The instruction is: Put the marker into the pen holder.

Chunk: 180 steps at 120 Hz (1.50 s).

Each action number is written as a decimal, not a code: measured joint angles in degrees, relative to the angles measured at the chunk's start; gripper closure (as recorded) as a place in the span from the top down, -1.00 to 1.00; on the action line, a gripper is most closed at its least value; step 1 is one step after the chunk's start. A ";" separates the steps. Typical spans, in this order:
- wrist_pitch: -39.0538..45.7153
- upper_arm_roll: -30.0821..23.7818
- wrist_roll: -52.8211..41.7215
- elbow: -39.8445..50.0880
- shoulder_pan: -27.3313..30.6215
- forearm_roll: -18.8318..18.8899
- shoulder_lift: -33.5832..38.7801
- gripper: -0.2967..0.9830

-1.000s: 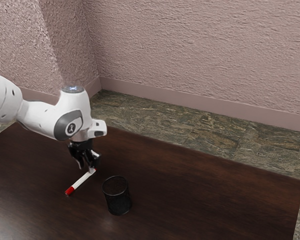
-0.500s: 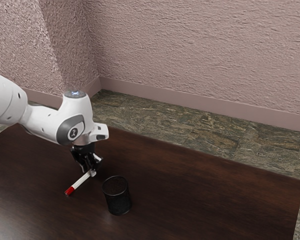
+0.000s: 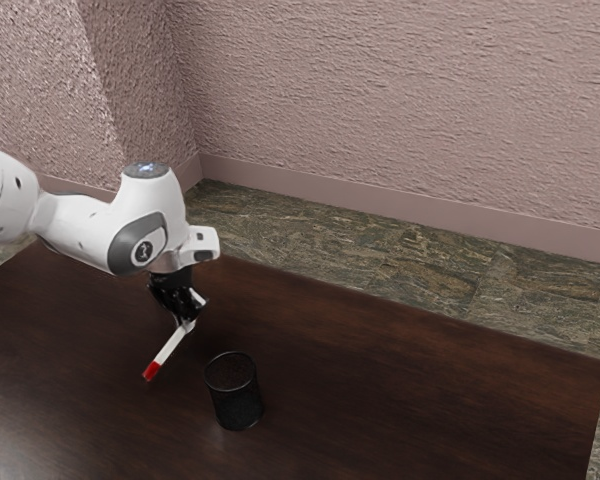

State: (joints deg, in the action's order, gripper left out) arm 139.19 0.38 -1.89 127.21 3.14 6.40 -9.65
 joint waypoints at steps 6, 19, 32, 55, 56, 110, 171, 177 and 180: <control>-0.33 -0.67 0.21 0.88 -0.29 -0.04 4.01 -0.69; -1.96 -2.38 0.63 2.15 -1.11 -0.60 11.18 -0.69; -3.69 -2.60 0.94 3.70 -3.70 -1.80 16.19 -0.69; -5.78 -2.74 1.27 4.20 -8.75 -4.56 19.42 -0.69; -5.78 -2.79 1.29 4.16 -8.91 -4.65 19.40 -0.69; -0.87 -4.31 2.88 3.25 -10.96 -6.03 13.82 -0.68; -10.34 -3.77 0.51 -8.23 -11.49 -8.23 11.19 0.32; -16.01 -3.38 -0.43 -13.63 -11.53 -8.13 11.21 0.37; -18.59 -3.24 -1.20 -15.55 -11.42 -8.01 11.22 0.39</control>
State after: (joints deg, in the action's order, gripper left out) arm 120.60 -2.86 -3.09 111.66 -8.29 -1.61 1.57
